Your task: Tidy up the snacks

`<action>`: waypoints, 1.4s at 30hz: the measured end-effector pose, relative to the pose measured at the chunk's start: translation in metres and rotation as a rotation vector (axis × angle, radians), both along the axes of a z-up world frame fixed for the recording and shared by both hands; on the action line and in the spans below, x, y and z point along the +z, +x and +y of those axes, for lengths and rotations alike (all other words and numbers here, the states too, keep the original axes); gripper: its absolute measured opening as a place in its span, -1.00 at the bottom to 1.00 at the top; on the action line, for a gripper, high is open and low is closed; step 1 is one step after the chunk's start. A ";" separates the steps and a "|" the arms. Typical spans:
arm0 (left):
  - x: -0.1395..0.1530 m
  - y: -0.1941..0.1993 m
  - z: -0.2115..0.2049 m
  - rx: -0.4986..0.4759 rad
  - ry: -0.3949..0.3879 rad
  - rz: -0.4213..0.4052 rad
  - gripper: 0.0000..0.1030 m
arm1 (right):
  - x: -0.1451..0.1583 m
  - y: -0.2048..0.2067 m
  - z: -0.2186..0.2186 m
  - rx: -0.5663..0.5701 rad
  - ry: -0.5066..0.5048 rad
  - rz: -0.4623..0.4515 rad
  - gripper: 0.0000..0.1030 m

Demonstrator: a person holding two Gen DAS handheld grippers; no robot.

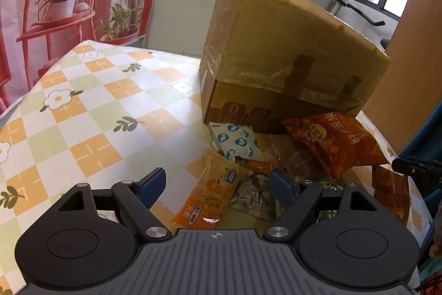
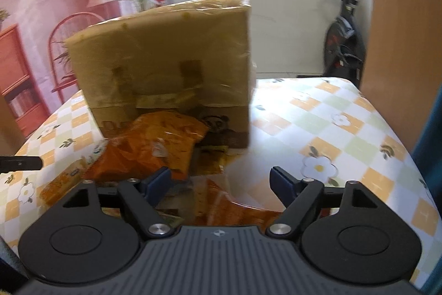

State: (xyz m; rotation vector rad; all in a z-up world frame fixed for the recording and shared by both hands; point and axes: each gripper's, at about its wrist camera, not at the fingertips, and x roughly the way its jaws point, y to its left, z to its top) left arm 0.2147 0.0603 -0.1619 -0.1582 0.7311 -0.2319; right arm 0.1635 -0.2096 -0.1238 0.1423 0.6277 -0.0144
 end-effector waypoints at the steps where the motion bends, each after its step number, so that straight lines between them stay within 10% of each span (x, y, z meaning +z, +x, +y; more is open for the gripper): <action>1: 0.000 0.000 0.000 -0.002 -0.004 0.003 0.62 | -0.001 0.000 0.002 0.006 -0.005 0.001 0.57; 21: 0.000 -0.026 -0.043 -0.239 -0.076 0.069 0.43 | -0.014 -0.019 0.033 0.108 0.082 0.081 0.57; 42: -0.022 -0.024 -0.040 -0.282 -0.143 0.171 0.43 | -0.030 -0.024 0.082 0.268 0.097 0.167 0.56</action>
